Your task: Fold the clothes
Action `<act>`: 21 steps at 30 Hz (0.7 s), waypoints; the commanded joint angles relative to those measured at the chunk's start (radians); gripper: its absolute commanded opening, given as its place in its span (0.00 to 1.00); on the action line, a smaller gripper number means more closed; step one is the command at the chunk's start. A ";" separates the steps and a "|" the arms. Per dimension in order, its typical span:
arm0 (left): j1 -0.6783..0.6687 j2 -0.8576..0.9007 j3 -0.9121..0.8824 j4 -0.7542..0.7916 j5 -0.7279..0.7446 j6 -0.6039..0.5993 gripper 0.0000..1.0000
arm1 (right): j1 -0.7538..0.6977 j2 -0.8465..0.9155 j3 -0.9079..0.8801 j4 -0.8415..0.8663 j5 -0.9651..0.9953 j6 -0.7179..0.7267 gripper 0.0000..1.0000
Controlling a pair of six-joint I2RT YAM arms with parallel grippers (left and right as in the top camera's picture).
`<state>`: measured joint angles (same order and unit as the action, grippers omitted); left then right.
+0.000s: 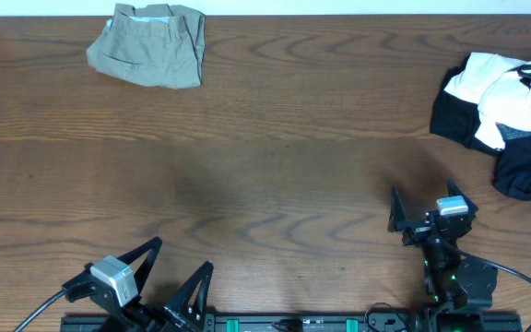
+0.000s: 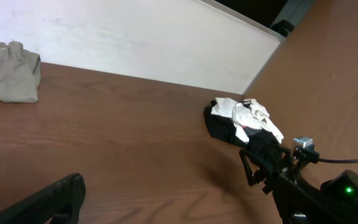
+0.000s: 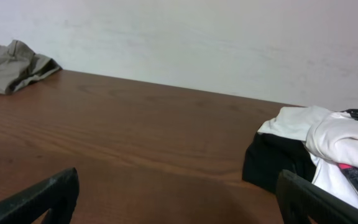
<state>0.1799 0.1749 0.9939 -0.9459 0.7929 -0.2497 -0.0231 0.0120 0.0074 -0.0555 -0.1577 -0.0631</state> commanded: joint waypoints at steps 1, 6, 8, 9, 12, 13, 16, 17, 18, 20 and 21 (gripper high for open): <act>0.003 0.002 0.001 0.000 -0.001 0.010 0.98 | 0.009 -0.006 -0.002 -0.005 -0.004 -0.013 0.99; 0.003 0.002 0.001 0.000 -0.001 0.010 0.98 | 0.009 -0.006 -0.002 -0.005 -0.004 -0.013 0.99; 0.003 0.002 0.001 0.000 -0.001 0.010 0.98 | 0.009 -0.006 -0.002 -0.005 -0.004 -0.013 0.99; 0.003 0.002 0.001 -0.008 -0.001 0.010 0.98 | 0.009 -0.006 -0.002 -0.005 -0.004 -0.013 0.99; 0.003 0.002 0.001 -0.032 -0.001 0.010 0.98 | 0.009 -0.006 -0.002 -0.005 -0.004 -0.013 0.99; 0.003 0.002 0.001 -0.034 -0.003 0.013 0.98 | 0.009 -0.006 -0.002 -0.005 -0.004 -0.013 0.99; 0.003 0.002 -0.024 -0.040 -0.027 0.021 0.98 | 0.009 -0.006 -0.002 -0.005 -0.004 -0.013 0.99; 0.003 0.002 -0.041 -0.033 -0.044 0.020 0.98 | 0.009 -0.006 -0.002 -0.005 -0.004 -0.013 0.99; 0.003 0.002 -0.057 -0.025 -0.064 0.019 0.98 | 0.009 -0.006 -0.002 -0.005 -0.004 -0.013 0.99; -0.002 -0.006 -0.107 0.012 -0.135 -0.012 0.98 | 0.009 -0.006 -0.002 -0.005 -0.004 -0.013 0.99; -0.007 -0.011 -0.131 0.035 -0.172 -0.026 0.98 | 0.009 -0.006 -0.002 -0.005 -0.004 -0.013 0.99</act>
<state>0.1791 0.1738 0.9169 -0.9318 0.7269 -0.2512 -0.0231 0.0120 0.0074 -0.0559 -0.1577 -0.0631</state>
